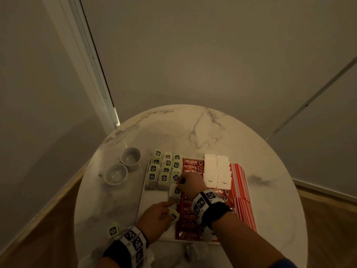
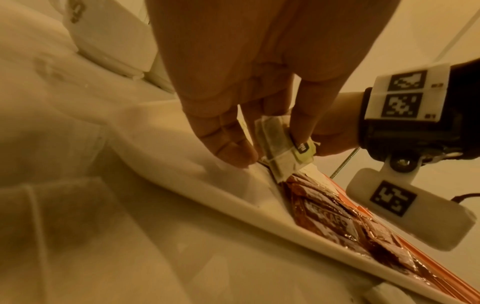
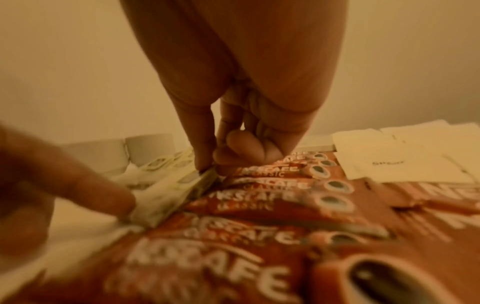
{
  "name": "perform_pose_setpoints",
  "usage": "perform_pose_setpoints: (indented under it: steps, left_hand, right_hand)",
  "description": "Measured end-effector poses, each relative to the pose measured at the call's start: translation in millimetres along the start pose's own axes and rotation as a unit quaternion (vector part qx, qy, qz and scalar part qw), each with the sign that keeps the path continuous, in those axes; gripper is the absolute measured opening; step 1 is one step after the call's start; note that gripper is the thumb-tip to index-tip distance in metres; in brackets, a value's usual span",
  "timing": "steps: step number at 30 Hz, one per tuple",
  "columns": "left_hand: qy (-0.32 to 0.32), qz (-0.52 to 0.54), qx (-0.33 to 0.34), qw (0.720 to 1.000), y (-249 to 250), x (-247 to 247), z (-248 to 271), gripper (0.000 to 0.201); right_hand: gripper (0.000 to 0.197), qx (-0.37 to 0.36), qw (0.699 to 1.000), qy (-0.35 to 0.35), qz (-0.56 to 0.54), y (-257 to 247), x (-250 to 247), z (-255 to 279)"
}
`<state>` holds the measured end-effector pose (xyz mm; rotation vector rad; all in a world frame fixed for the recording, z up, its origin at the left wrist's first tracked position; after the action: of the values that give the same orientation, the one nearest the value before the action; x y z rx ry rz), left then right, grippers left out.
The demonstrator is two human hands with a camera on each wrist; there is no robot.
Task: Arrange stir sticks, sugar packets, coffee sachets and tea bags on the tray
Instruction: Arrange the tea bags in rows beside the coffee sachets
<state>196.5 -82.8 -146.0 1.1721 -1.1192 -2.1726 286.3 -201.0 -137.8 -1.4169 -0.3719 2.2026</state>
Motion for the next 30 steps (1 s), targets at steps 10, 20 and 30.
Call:
perform_pose_setpoints:
  steps: [10, 20, 30]
  left_hand:
    - [0.077, 0.139, -0.04, 0.987, -6.8, -21.9, 4.3, 0.016]
    - [0.118, 0.275, -0.085, 0.95, -17.7, -35.8, 1.2, 0.012]
    - [0.18, 0.141, -0.105, 0.968, -43.0, -45.9, 12.0, 0.02]
  right_hand:
    - [0.012, -0.004, 0.994, 0.077, -0.076, -0.9, -35.2, 18.2]
    - [0.014, -0.122, 0.987, -0.103, -0.024, -46.9, -5.1, 45.9]
    - [0.016, -0.053, 0.996, -0.071, 0.003, -46.9, 13.1, 2.1]
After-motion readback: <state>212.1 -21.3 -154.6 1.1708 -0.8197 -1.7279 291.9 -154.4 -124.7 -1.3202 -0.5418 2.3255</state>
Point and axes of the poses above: each hand's wrist, its own z-axis away from the middle knuckle, its own x-axis out of the palm, y = z × x, the point moved 10 cm from there along -z, towards the middle knuckle, and after that the axes turned 5 degrees about x, right-handed, at the moved point
